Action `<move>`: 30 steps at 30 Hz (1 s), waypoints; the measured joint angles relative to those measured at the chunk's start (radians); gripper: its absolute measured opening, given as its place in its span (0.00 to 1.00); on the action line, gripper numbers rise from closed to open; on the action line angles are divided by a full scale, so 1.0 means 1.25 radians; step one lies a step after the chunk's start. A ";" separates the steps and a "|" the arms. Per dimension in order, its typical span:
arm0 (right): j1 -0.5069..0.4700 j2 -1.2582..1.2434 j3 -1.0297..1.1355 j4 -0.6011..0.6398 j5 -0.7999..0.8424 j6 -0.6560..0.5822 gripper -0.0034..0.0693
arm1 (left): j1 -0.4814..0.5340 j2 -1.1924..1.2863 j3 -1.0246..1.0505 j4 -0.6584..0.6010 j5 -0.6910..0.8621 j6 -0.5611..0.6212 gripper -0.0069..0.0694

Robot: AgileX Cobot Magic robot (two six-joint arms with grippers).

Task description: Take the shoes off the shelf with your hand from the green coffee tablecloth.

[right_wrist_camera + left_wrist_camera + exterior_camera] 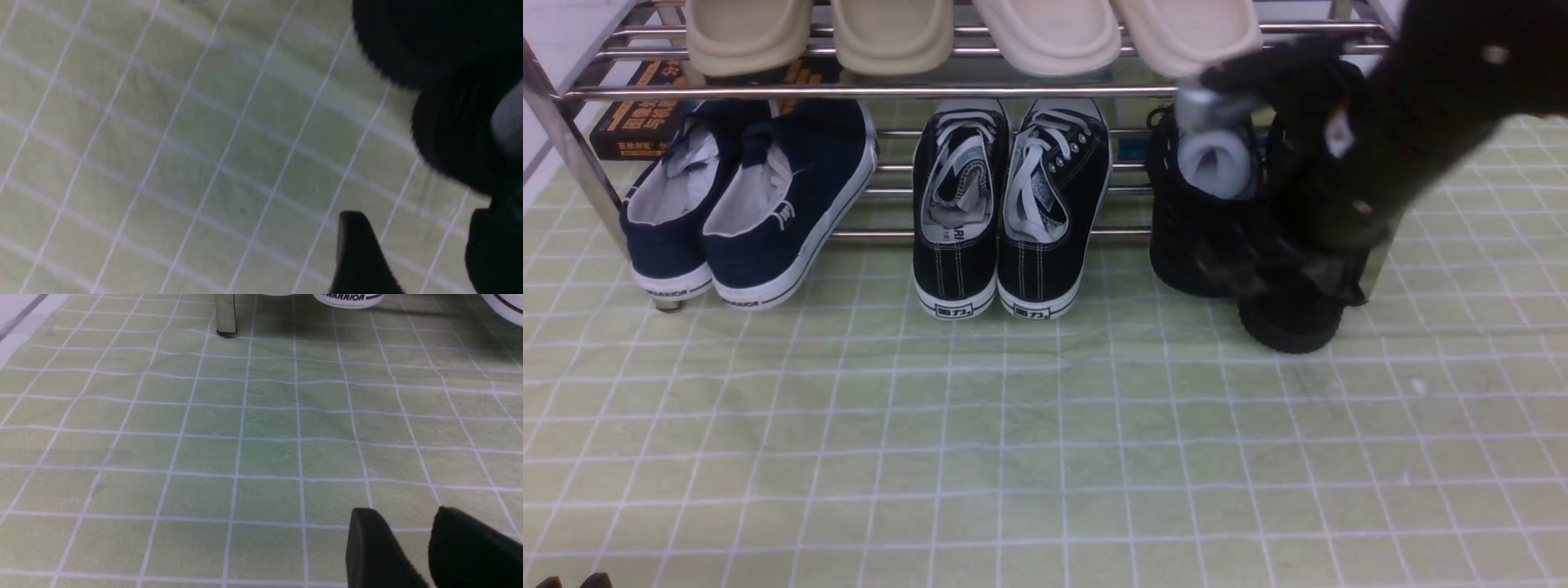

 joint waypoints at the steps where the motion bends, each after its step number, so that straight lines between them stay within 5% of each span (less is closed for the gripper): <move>1: 0.004 0.018 -0.027 -0.013 -0.009 0.014 0.60 | 0.000 0.000 0.000 0.000 0.000 0.000 0.41; 11: 0.010 0.220 -0.208 -0.136 -0.064 0.070 0.68 | 0.000 0.000 0.000 0.000 0.000 0.000 0.41; 23: 0.010 0.300 -0.223 -0.294 -0.123 0.197 0.67 | 0.000 0.000 0.000 0.000 0.000 0.000 0.41; 28: 0.010 0.331 -0.223 -0.297 -0.123 0.203 0.61 | 0.000 0.000 0.000 0.001 0.000 0.000 0.41; 30: 0.010 0.335 -0.223 -0.297 -0.121 0.208 0.51 | 0.000 0.000 0.000 0.001 0.000 0.000 0.41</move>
